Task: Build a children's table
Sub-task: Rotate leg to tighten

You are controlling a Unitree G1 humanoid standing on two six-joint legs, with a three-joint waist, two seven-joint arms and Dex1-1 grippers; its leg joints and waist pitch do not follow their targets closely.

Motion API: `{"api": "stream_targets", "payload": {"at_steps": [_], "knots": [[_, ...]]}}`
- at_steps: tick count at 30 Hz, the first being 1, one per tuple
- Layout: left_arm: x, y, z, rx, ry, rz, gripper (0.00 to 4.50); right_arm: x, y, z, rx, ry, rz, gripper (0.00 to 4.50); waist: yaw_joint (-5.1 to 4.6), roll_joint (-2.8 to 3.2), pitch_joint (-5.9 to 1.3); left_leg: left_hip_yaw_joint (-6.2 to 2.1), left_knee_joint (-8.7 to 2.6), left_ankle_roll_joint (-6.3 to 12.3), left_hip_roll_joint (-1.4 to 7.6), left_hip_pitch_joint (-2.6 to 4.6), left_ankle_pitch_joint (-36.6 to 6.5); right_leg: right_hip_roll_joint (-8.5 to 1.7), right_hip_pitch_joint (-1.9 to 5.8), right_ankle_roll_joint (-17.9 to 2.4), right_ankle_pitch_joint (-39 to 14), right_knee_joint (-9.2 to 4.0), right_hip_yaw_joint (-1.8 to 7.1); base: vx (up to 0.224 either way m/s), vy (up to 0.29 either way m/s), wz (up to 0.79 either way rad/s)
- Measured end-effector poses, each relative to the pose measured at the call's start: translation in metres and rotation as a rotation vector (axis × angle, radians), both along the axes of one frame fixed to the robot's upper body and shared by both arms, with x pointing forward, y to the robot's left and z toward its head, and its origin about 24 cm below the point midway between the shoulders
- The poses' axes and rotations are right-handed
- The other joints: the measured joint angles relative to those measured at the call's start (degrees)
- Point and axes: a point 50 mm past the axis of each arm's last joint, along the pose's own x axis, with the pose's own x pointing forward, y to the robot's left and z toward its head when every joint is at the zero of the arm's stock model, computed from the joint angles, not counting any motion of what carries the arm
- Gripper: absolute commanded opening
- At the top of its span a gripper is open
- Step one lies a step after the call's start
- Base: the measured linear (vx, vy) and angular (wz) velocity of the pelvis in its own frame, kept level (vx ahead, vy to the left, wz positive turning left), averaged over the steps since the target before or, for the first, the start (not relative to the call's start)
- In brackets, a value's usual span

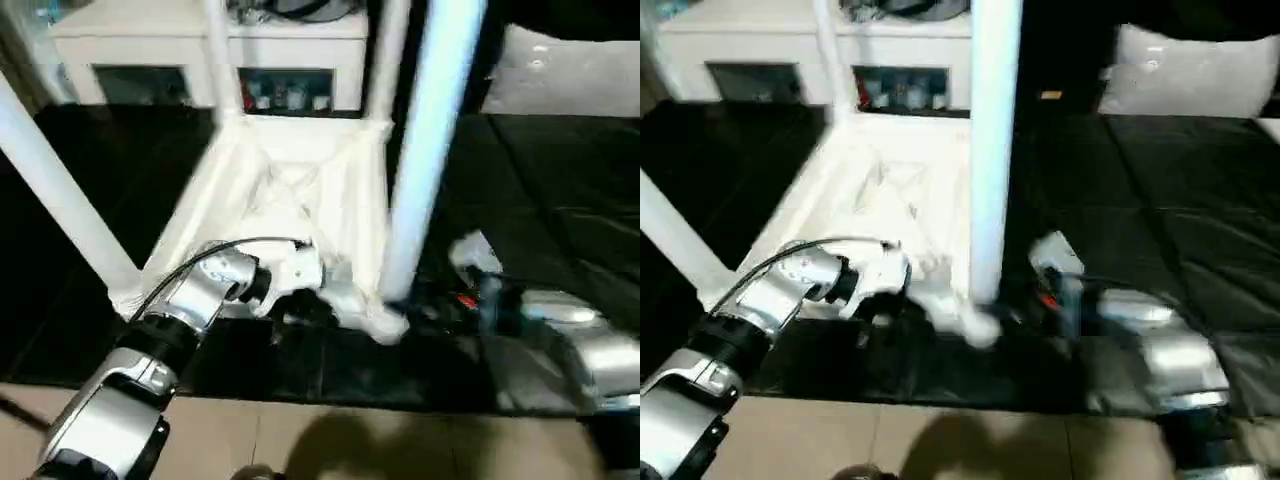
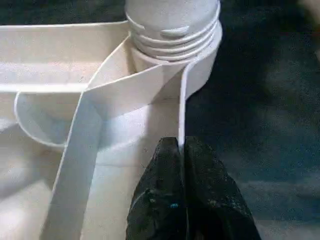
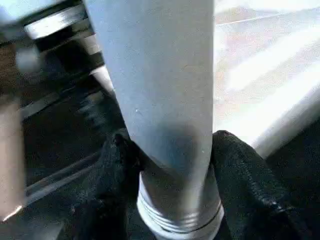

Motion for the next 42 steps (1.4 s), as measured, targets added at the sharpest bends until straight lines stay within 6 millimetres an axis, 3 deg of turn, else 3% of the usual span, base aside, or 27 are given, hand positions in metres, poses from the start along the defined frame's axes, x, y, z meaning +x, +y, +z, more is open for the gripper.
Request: {"api": "stream_targets", "payload": {"at_steps": [5, 7, 13, 23, 29, 35, 37, 42], "knots": [[0.008, -0.03, -0.003, -0.065, -0.006, 0.235, 0.0, 0.024, 0.012, 0.003, -0.01, 0.008, -0.366, 1.91, -2.9, -0.12, 0.08, 0.05, -0.04, -0.07, -0.06, 0.01, 0.03, -0.04, 0.02, 0.0, 0.05, -0.29, 0.04, 0.0, 0.0, 0.0], [0.009, -0.038, -0.003, -0.084, -0.011, 0.269, 0.0, 0.027, 0.012, 0.004, -0.009, 0.002, -0.426, 2.46, -3.02, -0.13, 0.08, 0.06, -0.09, 0.01, -0.07, -0.1, -0.04, -0.03, -0.05, -0.01, 0.3, -0.32, 0.04, 0.0, 0.0, 0.0], [0.01, -0.041, 0.002, -0.096, -0.038, 0.26, 0.0, 0.027, 0.013, 0.008, 0.011, -0.062, -0.42, 3.05, -2.44, -0.05, 0.03, 0.06, -0.41, 0.33, 0.11, -0.94, 0.17, 0.08, -1.04, -0.16, 0.39, -0.12, -0.14, 0.0, 0.0, 0.0], [0.004, -0.022, 0.003, -0.048, -0.074, 0.098, 0.0, 0.013, -0.012, 0.009, -0.046, -0.079, -0.18, 3.88, -1.25, -0.07, 0.05, 0.06, -0.2, 0.31, 0.19, -0.96, 0.16, 0.06, -0.96, -0.25, 0.44, -0.13, -0.25, 0.0, 0.0, 0.0], [-0.005, -0.009, 0.002, -0.029, -0.083, -0.066, 0.0, 0.006, -0.025, 0.018, -0.096, -0.12, -0.007, 4.38, 0.66, -0.09, 0.06, 0.06, -0.12, 0.31, 0.18, -0.97, 0.16, 0.03, -0.92, -0.26, 0.44, -0.13, -0.25, 0.0, 0.0, 0.0], [-0.011, -0.003, 0.003, -0.008, -0.066, -0.199, 0.0, -0.002, -0.034, 0.023, -0.153, -0.155, 0.199, 4.45, 1.25, -0.12, 0.06, 0.06, -0.05, 0.33, 0.19, -0.97, 0.16, 0.02, -0.91, -0.26, 0.44, -0.09, -0.26, 0.0, 0.0, 0.0], [-0.013, -0.001, 0.003, -0.005, -0.049, -0.229, 0.0, -0.007, -0.035, 0.023, -0.131, -0.12, 0.277, 4.09, 1.66, -0.12, 0.06, 0.06, -0.04, 0.34, 0.21, -0.97, 0.16, 0.03, -0.91, -0.26, 0.44, -0.08, -0.28, 0.0, 0.0, 0.0], [-0.015, 0.0, 0.004, -0.002, -0.042, -0.267, 0.0, -0.014, -0.031, 0.018, -0.099, -0.051, 0.374, 3.75, 1.9, -0.12, 0.06, 0.06, 0.0, 0.34, 0.22, -0.97, 0.16, 0.03, -0.91, -0.28, 0.46, -0.06, -0.29, 0.0, 0.0, 0.0]]}}
